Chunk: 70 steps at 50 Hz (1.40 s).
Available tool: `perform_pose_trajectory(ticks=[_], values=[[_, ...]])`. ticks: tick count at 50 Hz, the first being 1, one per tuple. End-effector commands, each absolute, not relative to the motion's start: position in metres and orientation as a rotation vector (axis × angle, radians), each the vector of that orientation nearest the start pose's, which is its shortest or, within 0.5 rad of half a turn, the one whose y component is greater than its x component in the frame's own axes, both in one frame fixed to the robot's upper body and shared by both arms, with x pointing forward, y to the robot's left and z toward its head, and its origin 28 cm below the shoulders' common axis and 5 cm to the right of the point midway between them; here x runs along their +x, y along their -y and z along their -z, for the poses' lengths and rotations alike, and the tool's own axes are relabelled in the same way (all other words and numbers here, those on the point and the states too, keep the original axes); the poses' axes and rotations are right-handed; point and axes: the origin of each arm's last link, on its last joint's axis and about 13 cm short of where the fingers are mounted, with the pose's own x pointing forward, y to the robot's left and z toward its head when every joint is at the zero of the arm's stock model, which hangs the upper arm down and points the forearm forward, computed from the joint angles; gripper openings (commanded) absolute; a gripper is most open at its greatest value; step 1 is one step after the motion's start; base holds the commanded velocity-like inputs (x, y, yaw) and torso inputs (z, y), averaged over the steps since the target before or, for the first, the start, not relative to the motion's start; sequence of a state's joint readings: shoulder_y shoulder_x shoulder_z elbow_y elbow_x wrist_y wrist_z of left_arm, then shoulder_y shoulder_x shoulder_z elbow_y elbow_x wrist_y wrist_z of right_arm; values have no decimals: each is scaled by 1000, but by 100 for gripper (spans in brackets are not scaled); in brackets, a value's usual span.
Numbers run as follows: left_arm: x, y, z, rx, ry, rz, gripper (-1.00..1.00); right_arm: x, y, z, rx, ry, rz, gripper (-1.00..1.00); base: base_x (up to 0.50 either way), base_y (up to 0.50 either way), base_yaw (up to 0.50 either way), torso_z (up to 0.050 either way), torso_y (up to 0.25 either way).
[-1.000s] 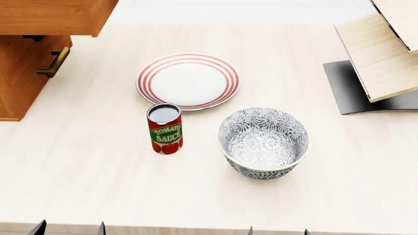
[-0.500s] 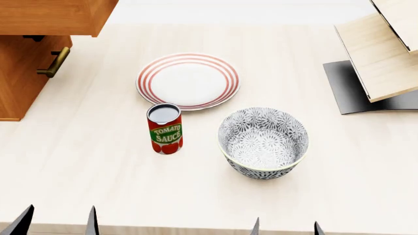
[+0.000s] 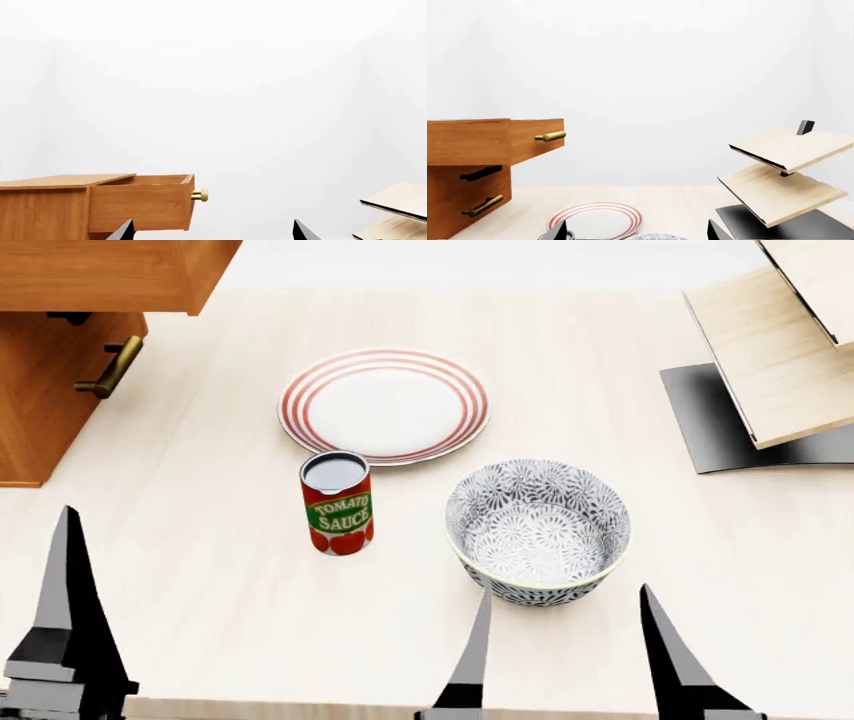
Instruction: Close the top drawer of the cabinet.
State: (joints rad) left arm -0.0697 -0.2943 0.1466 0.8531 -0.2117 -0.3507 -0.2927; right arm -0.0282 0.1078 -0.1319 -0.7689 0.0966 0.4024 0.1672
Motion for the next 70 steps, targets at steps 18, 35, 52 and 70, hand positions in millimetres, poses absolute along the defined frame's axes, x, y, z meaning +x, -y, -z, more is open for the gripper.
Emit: perform_pose_trajectory(ticks=[18,35,52,70], values=[[142,-203,-211,3,641,86,100,156,81,-174,43,421,-50,100,0,0,0,0,0],[141,-202,-211,1,639,90,100,156,81,-174,34,416,-51,100,0,0,0,0,0],[141,-201,-210,2,640,92,100,158,81,-173,32,388,-57,100,89,0,0,0,0],[139,-201,-212,3,645,95,100,156,81,-173,40,379,-57,100,500,0,0,0,0]])
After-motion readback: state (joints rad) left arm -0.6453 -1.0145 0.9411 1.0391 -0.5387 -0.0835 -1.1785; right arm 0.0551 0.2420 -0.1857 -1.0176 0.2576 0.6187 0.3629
